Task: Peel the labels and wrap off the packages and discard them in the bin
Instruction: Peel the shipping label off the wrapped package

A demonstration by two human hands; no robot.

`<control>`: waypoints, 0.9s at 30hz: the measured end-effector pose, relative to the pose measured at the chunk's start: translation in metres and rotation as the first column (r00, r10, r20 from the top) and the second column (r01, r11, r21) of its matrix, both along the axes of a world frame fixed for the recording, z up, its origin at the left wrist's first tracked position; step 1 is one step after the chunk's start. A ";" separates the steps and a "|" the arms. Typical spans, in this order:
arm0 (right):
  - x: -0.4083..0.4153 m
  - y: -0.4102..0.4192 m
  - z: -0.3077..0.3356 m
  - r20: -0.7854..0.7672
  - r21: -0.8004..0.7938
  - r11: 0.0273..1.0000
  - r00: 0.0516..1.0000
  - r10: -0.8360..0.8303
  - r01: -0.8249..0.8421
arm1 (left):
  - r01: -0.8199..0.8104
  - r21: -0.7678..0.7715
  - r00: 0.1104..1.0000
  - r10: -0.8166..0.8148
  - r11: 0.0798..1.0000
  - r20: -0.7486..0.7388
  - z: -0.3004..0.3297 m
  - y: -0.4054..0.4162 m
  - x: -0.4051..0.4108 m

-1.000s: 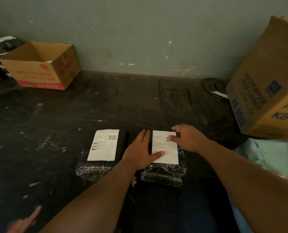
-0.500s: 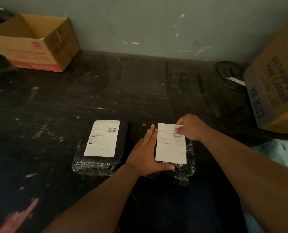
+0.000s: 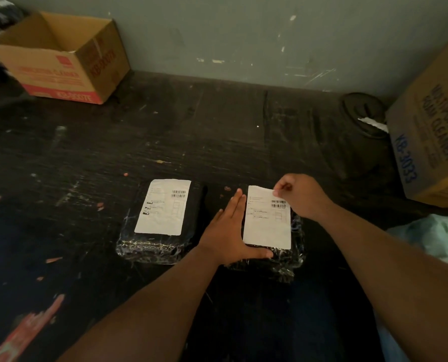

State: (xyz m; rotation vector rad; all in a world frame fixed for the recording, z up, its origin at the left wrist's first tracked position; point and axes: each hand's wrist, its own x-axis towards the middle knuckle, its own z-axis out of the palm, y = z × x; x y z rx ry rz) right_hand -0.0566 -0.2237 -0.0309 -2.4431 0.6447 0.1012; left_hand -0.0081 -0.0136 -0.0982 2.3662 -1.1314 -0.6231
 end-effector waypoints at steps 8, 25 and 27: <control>-0.014 0.001 0.001 0.089 0.065 0.997 0.995 0.036 -0.042 | -0.001 0.012 1.000 0.001 1.000 0.028 -0.002 0.002 -0.001; -0.001 0.013 0.006 -0.078 -0.223 0.972 0.996 0.051 -0.067 | 0.024 0.057 0.999 -0.026 0.998 0.022 0.005 -0.005 0.002; -0.006 0.013 0.006 -0.034 -0.207 0.975 0.996 0.079 -0.084 | 0.016 0.062 1.000 -0.018 0.998 0.024 0.004 -0.004 0.002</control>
